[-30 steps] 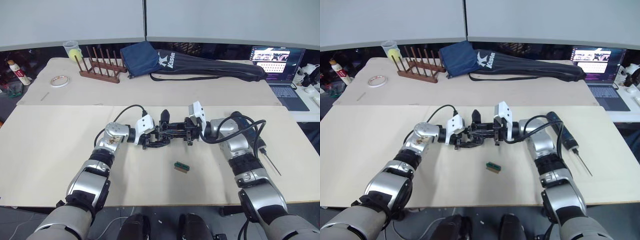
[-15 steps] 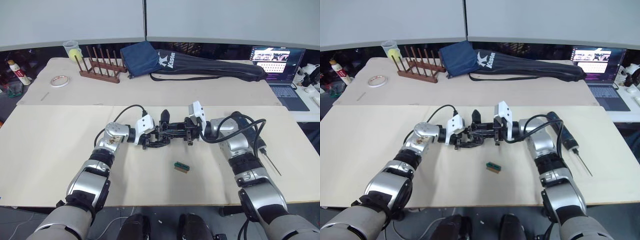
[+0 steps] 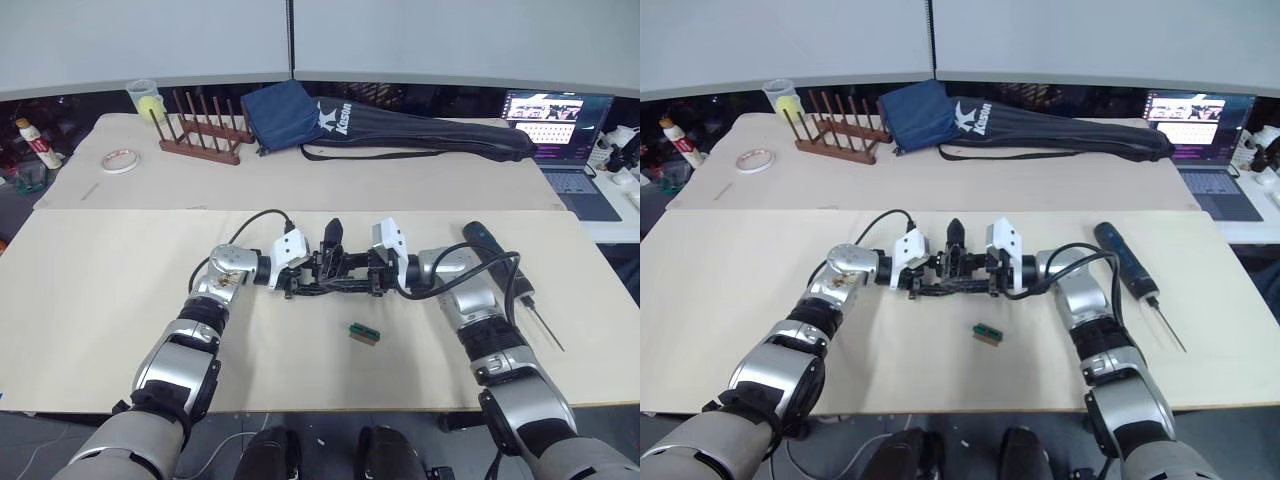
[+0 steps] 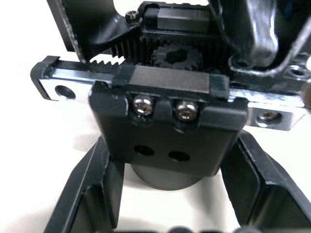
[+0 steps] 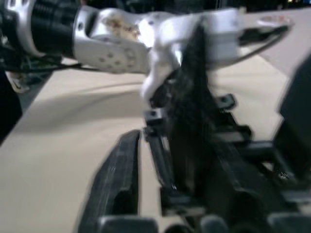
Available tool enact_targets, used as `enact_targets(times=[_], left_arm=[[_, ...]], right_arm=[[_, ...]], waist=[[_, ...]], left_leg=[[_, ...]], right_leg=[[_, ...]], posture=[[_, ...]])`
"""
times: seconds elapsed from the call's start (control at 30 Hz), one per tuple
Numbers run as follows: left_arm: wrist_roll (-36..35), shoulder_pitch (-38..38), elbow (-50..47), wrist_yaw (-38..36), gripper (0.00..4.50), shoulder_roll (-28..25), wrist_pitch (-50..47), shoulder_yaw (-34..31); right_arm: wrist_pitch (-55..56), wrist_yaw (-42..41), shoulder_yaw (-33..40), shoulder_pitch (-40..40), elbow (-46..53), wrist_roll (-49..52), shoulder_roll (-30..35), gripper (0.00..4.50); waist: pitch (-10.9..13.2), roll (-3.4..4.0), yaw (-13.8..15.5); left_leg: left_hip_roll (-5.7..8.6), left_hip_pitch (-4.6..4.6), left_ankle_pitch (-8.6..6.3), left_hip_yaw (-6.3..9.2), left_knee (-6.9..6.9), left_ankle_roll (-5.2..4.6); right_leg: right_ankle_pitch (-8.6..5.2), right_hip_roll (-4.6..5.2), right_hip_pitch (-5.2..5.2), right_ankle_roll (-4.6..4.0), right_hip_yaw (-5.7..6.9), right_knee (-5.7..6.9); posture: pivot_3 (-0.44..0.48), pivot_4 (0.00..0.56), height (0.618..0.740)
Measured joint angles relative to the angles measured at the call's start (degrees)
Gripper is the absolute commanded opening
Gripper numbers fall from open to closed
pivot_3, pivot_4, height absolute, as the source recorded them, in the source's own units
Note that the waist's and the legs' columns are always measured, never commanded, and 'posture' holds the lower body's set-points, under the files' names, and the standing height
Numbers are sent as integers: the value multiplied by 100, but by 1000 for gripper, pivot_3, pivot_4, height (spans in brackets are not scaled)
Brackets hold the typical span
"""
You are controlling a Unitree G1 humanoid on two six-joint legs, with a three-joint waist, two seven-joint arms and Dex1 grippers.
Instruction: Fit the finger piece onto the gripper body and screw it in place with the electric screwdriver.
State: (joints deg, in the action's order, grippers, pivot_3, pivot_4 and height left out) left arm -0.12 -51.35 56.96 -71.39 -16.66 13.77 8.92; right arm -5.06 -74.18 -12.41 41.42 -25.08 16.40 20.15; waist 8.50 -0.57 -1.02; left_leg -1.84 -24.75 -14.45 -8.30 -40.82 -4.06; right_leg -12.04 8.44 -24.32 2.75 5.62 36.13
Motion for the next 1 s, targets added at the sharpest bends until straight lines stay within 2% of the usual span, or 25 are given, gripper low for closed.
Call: enact_targets(times=[0.23, 0.63, 0.7, 0.77, 0.8, 0.9, 0.97, 1.0], left_arm=[[-1, -16, 6, 1, 2281, 121, 28, -6], [14, -54, 112, 73, 2281, 266, 112, 3], [39, -100, 152, 99, 3317, 286, 82, 27], [124, -111, 203, 163, 4161, 261, 13, 65], [161, -110, 239, 173, 4491, 224, -5, 81], [171, -98, 133, 130, 4500, 65, -109, 77], [-17, 222, -540, -129, 4500, -360, -526, -14], [-151, 458, -909, -309, 4500, -686, -730, -116]], right_arm=[[-543, 95, 26, -122, 691, -35, 359, 2776], [-1849, 388, 712, -353, 2202, 555, 1287, 2776], [-2244, 436, 828, -493, 2543, 725, 1618, 2776], [-2772, 550, 945, -620, 2892, 802, 2037, 2776], [-2999, 603, 980, -659, 2997, 816, 2238, 3025], [-3772, 863, 1037, -835, 3375, 730, 2964, 3872], [-4612, 1252, 1029, -875, 3444, 527, 3618, 4467], [-4927, 1373, 1056, -872, 3328, 443, 3933, 4467]], waist=[[4, -1, 51], [13, -5, 86], [13, -5, 105], [13, -6, 104], [14, -7, 101], [15, -8, 99], [16, -7, 58], [16, -6, 6]], left_leg=[[3, -27, -4, 8, -4, -7], [4, -33, -9, 15, -9, -15], [6, -34, -12, 14, -13, -20], [6, -34, -16, 14, -13, -28], [4, -34, -16, 15, -13, -28], [1, -38, -17, 15, -10, -28], [0, -49, -12, 11, -9, -20], [-2, -56, -7, 7, -5, -12]], right_leg=[[1, 2, -7, 3, 11, -3], [3, 6, -8, 5, 16, -17], [4, 9, -7, 6, 16, -17], [4, 12, -10, 5, 15, -15], [5, 12, -11, 5, 16, -14], [5, 12, -21, 1, 16, -14], [6, 14, -37, -2, 13, -11], [8, 13, -53, -7, 5, -10]], posture=[[0, 150, 730], [0, 150, 730], [0, 150, 730], [0, 150, 730], [0, 150, 730], [0, 150, 730], [0, 150, 730], [0, 150, 730]])
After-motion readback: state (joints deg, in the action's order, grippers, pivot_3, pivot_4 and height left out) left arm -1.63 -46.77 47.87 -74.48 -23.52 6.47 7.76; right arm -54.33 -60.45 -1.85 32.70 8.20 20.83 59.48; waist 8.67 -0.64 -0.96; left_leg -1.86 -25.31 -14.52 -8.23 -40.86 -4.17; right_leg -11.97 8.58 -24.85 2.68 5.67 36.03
